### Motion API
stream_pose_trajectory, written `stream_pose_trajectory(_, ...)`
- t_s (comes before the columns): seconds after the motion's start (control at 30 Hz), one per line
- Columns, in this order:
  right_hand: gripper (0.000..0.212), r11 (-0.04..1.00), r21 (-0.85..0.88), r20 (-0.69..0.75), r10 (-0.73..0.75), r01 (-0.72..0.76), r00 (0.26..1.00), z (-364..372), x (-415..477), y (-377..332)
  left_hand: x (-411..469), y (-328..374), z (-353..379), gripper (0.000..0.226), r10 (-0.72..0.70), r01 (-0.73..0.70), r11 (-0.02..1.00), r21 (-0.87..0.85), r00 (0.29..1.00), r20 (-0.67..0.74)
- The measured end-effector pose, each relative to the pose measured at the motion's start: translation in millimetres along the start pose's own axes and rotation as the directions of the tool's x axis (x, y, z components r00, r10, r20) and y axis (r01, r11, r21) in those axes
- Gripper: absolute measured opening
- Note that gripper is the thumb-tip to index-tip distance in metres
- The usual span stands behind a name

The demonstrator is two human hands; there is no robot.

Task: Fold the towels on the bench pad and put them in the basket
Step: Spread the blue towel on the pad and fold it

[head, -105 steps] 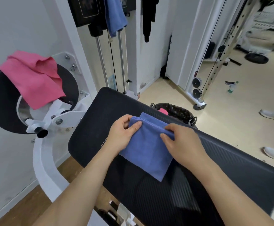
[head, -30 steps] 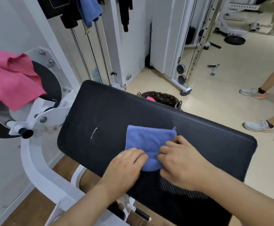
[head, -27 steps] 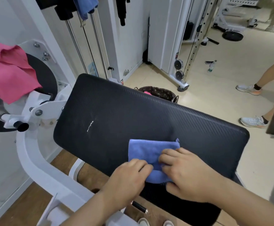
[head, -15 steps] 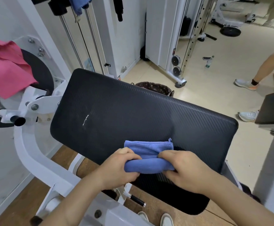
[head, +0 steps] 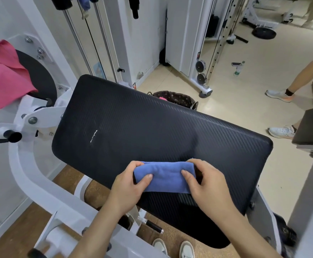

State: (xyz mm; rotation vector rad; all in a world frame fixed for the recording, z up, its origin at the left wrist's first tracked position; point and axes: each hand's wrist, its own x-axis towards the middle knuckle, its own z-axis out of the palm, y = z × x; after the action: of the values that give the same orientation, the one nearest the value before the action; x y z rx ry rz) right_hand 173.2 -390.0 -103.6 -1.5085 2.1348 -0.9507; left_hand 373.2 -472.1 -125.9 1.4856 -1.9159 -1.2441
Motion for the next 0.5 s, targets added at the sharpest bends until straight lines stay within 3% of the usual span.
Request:
stream_pose_trajectory(0.2, 0.021, 0.986, -0.148, -0.086, 0.069, -0.082, 0.994, 11.8, 4.1, -10.6, 8.2, 5.2, 5.9, 0.021, -0.048, 0.05, 0.999, 0.009, 0.994, -0.097)
stream_pose_trajectory(0.3, 0.033, 0.972, -0.237, -0.185, -0.048, 0.003, 0.982, 8.1, 7.4, -6.7, 8.3, 11.1, 11.4, 0.028, -0.007, 0.016, 0.997, 0.071, 0.993, -0.118)
stream_pose_trajectory(0.4, 0.036, 0.937, -0.294, -0.225, -0.259, 0.188, 0.939, 5.9, 8.6, -1.4, 3.1, 10.2, 19.0, 0.044, 0.225, -0.135, 0.938, 0.319, 0.937, -0.266)
stream_pose_trajectory(0.5, 0.02, 0.844, -0.409, -0.121, -0.426, 0.346, 0.896, 10.8, 4.9, 1.9, -3.4, 7.6, 26.7, 0.037, 0.569, -0.259, 0.699, 0.667, 0.766, -0.298)
